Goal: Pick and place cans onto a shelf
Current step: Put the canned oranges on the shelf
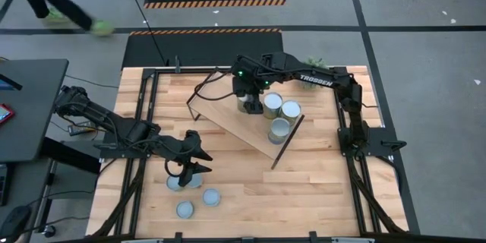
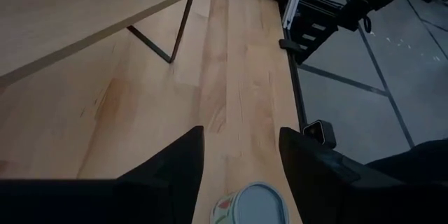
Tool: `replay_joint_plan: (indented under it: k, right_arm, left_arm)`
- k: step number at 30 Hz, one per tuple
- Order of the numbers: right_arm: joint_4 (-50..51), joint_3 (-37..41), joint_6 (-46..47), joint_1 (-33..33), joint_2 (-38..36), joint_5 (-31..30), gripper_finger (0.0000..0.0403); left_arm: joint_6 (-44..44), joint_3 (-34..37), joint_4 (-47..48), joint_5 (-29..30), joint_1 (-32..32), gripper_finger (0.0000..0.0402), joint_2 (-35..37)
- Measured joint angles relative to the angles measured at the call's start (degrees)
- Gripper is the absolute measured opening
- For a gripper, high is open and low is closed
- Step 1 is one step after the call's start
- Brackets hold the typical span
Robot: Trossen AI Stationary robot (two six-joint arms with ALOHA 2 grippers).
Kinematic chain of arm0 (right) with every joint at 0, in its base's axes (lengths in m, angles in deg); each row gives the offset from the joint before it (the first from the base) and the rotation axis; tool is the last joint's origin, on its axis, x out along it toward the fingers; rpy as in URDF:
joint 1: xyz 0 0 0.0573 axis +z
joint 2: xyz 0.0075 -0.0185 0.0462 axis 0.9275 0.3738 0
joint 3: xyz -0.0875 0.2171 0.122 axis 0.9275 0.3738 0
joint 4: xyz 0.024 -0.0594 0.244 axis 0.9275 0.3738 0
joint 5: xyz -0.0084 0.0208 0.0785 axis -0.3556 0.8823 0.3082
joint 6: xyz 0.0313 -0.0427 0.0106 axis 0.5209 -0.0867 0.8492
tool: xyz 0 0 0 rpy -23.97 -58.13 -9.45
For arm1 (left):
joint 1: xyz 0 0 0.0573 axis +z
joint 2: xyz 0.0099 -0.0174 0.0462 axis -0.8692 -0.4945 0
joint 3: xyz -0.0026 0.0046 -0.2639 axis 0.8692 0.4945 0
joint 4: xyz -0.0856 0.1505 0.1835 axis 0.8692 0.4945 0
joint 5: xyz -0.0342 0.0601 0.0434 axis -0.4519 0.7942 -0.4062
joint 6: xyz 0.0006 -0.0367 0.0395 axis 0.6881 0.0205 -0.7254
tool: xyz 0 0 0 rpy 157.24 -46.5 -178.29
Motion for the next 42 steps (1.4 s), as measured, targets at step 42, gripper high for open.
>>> replay_joint_plan:
  k: [42]
  right_arm:
    - [4.99, -4.77, 37.75, -0.61, -0.19, -5.03, 0.0399]
  left_arm:
    - [-0.11, 0.00, 0.42, -0.01, 0.00, 0.0192, -0.02]
